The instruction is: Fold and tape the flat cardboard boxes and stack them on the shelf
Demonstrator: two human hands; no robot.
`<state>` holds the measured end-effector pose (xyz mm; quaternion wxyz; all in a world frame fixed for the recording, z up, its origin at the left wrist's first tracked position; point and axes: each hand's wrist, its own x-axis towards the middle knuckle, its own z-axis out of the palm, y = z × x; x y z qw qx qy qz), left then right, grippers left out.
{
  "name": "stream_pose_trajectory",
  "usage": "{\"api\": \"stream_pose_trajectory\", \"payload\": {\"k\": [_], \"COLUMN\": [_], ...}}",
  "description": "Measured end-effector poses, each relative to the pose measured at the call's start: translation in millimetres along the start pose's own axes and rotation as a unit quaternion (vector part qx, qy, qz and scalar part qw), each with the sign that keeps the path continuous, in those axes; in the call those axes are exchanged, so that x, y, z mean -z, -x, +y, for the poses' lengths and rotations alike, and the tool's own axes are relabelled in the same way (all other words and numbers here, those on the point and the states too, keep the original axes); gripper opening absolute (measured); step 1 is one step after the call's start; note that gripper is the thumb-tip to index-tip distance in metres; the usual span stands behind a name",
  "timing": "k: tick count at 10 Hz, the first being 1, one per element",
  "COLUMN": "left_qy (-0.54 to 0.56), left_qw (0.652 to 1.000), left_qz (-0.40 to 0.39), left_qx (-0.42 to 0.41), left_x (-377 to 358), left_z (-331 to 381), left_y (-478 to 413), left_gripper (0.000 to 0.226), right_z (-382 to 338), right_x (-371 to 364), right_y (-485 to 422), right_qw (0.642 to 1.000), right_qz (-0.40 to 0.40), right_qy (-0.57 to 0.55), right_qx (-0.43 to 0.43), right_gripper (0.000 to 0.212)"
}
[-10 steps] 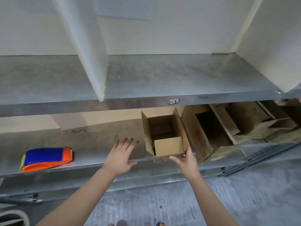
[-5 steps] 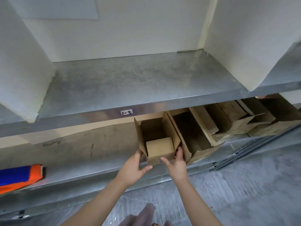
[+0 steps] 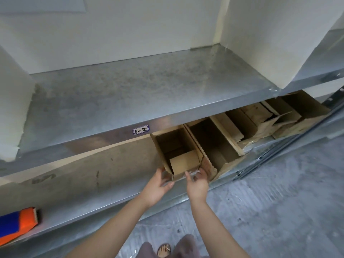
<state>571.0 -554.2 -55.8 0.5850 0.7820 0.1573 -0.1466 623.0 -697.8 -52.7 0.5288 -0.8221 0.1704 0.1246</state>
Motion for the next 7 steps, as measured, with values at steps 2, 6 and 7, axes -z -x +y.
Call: {"api": "stream_pose_trajectory", "payload": {"k": [2, 6, 7], "left_qy": [-0.180, -0.561, -0.568], "left_qw": [0.983, 0.813, 0.805], "left_qz": [-0.011, 0.062, 0.073], "left_qx": [-0.020, -0.144, -0.158], "left_x": [14, 52, 57], "left_z": [0, 11, 22], "left_y": [-9, 26, 47], "left_gripper": [0.069, 0.065, 0.068], "right_z": [8, 0, -7], "right_x": [4, 47, 63], "right_y": [3, 32, 46], "right_qw": [0.995, 0.919, 0.890], "right_qz": [-0.048, -0.099, -0.085], "right_qy": [0.066, 0.304, 0.347], "right_qx": [0.055, 0.230, 0.284], "right_gripper": [0.069, 0.069, 0.066]}}
